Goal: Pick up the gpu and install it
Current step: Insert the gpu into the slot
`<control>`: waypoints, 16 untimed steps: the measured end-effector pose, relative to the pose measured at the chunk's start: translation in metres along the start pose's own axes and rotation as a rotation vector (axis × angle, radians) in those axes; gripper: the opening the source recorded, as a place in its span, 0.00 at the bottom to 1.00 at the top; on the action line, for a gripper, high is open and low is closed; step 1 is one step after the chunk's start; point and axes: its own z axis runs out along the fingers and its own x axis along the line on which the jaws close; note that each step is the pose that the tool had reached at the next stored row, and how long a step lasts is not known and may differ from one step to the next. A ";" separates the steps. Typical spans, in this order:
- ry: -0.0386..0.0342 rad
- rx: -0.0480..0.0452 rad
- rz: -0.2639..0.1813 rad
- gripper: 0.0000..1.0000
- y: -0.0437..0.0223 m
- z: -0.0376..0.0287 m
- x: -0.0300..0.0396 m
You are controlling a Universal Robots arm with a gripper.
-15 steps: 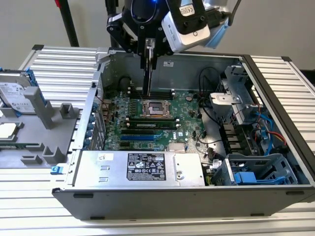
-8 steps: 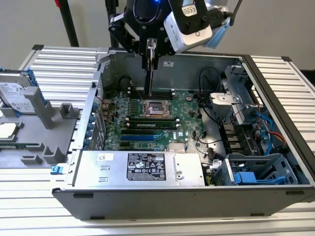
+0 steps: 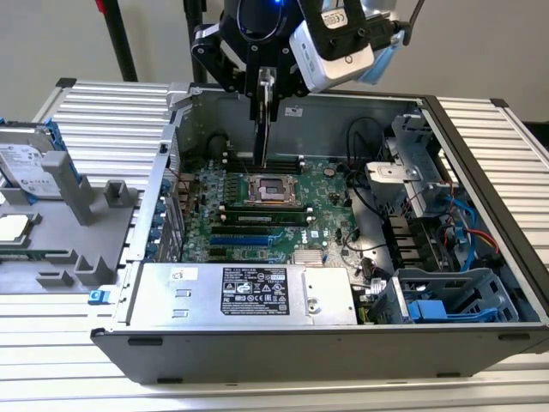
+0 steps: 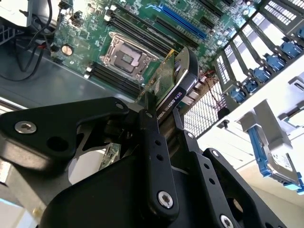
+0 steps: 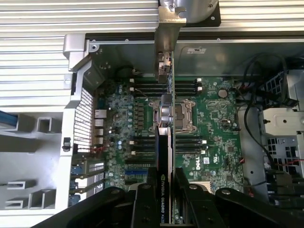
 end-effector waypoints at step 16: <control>0.0000 0.0000 0.000 0.00 0.0000 0.0000 -0.0014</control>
